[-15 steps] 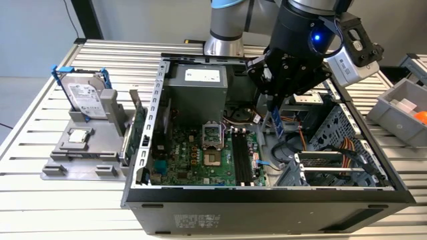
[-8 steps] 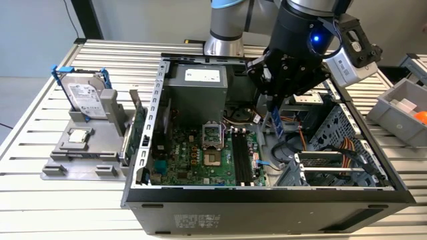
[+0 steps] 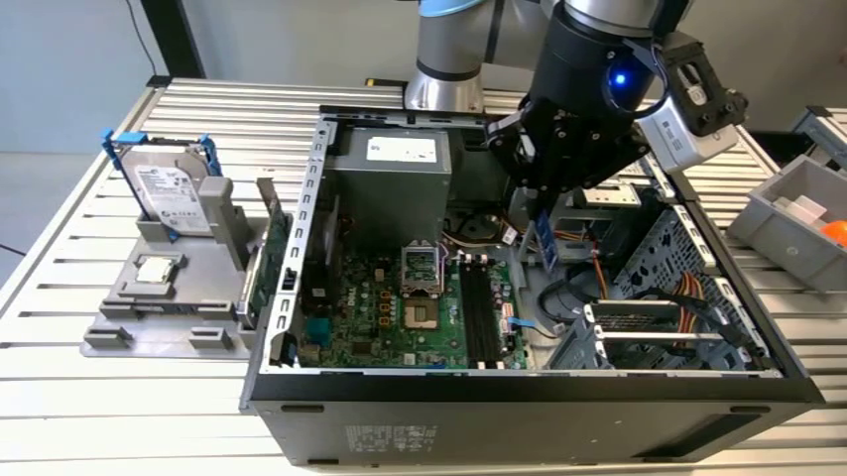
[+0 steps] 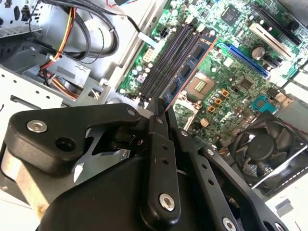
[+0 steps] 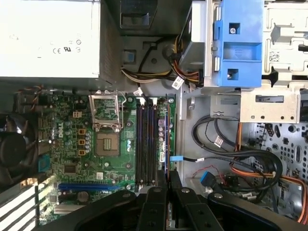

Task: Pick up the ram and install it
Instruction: 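Insert the ram into the slot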

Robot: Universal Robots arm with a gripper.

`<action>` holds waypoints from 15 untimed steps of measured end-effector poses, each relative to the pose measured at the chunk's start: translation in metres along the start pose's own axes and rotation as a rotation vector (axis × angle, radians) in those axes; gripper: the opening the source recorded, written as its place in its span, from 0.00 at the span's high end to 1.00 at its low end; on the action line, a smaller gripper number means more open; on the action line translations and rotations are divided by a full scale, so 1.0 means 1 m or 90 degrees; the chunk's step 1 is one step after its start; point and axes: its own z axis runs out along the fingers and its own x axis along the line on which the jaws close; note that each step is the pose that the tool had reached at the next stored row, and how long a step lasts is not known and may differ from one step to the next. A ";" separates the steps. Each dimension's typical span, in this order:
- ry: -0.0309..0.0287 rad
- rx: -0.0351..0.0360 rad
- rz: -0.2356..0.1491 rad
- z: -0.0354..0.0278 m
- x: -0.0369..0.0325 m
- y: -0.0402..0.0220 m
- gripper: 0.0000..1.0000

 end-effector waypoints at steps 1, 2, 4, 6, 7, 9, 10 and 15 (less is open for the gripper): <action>0.0000 -0.0008 0.000 0.0005 0.0000 0.0011 1.00; 0.0000 -0.0017 0.000 0.0011 0.0001 0.0025 1.00; 0.0000 -0.0033 0.001 0.0023 0.0001 0.0048 1.00; 0.0000 -0.0050 0.001 0.0039 -0.0001 0.0062 1.00; 0.0000 -0.0056 0.002 0.0047 -0.0004 0.0064 1.00; 0.0001 -0.0061 0.003 0.0061 -0.0016 0.0067 1.00; 0.0001 -0.0063 0.004 0.0067 -0.0024 0.0067 1.00; 0.0003 -0.0065 0.006 0.0095 -0.0052 0.0068 1.00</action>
